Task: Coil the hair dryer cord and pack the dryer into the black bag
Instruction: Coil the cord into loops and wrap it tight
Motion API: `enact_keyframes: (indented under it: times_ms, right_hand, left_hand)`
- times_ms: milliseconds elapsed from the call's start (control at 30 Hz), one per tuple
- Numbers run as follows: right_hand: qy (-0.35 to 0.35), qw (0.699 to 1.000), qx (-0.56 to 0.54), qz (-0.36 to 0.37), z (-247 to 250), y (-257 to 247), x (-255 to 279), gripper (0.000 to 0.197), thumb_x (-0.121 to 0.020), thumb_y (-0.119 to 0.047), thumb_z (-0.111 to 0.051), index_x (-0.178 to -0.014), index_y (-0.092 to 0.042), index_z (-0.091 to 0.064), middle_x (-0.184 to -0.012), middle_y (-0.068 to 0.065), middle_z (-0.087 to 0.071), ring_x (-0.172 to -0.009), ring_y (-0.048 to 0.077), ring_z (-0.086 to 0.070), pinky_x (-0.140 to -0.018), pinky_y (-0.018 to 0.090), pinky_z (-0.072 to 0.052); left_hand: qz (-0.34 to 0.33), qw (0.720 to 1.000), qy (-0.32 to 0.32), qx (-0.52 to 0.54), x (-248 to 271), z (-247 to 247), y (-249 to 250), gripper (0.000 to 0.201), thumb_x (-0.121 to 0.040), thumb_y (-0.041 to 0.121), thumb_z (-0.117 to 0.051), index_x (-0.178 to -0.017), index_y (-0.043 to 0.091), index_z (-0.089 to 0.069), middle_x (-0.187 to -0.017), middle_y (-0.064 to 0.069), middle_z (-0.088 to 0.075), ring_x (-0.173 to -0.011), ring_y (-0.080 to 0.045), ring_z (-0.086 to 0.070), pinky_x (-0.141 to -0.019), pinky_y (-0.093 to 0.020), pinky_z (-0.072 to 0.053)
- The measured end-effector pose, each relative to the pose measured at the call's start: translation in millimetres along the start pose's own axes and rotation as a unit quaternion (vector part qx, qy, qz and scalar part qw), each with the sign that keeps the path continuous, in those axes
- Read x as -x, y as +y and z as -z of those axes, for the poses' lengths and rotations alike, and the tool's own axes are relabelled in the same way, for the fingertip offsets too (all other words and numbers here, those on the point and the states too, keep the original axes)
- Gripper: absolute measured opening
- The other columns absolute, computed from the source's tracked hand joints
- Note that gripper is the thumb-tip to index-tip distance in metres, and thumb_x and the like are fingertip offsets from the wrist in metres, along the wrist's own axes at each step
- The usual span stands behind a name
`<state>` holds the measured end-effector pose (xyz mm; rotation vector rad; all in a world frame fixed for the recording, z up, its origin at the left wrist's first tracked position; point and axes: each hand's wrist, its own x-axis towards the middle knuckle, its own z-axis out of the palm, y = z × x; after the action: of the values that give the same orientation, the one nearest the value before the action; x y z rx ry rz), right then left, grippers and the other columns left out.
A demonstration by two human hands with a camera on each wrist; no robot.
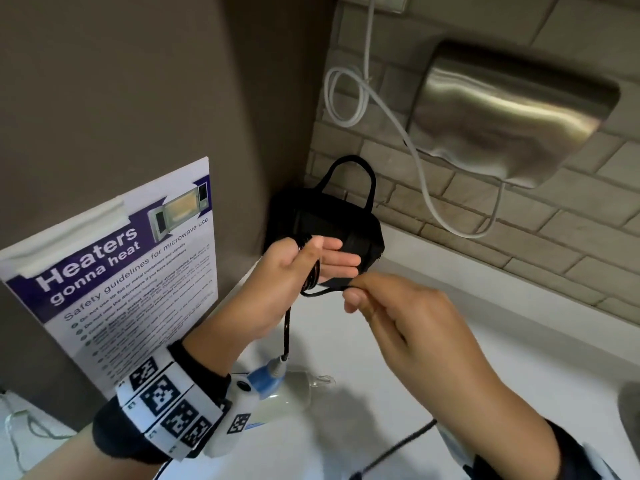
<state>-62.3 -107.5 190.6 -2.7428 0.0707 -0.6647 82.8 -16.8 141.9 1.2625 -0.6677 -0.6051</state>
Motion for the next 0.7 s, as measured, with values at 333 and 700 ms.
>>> enact_keyframes:
  times_ms: [333, 700]
  right_hand:
    - [-0.085, 0.996, 0.017, -0.035, -15.2, 11.4, 26.3, 0.007, -0.089, -0.03, -0.045, -0.084, -0.034, -0.049, -0.063, -0.026, -0.046, -0.056, 0.003, -0.037, -0.048, 0.014, -0.031]
    - [-0.148, 0.984, 0.102, 0.002, -44.1, -0.3, 39.2, 0.018, -0.067, -0.028, -0.04, -0.072, -0.037, -0.055, -0.058, -0.018, -0.059, -0.044, 0.005, -0.052, -0.036, 0.016, -0.027]
  left_hand:
    - [0.007, 0.955, 0.092, 0.281, -13.5, 41.1, 5.2, 0.037, -0.104, 0.017, -0.028, -0.118, -0.008, -0.051, -0.105, -0.02, -0.072, -0.101, -0.031, -0.069, -0.087, -0.036, -0.056]
    - [0.038, 0.921, 0.058, 0.384, -14.7, 26.5, 4.1, 0.052, -0.103, 0.013, -0.031, -0.082, -0.002, -0.076, -0.116, -0.022, -0.067, -0.109, -0.027, -0.066, -0.098, -0.039, -0.048]
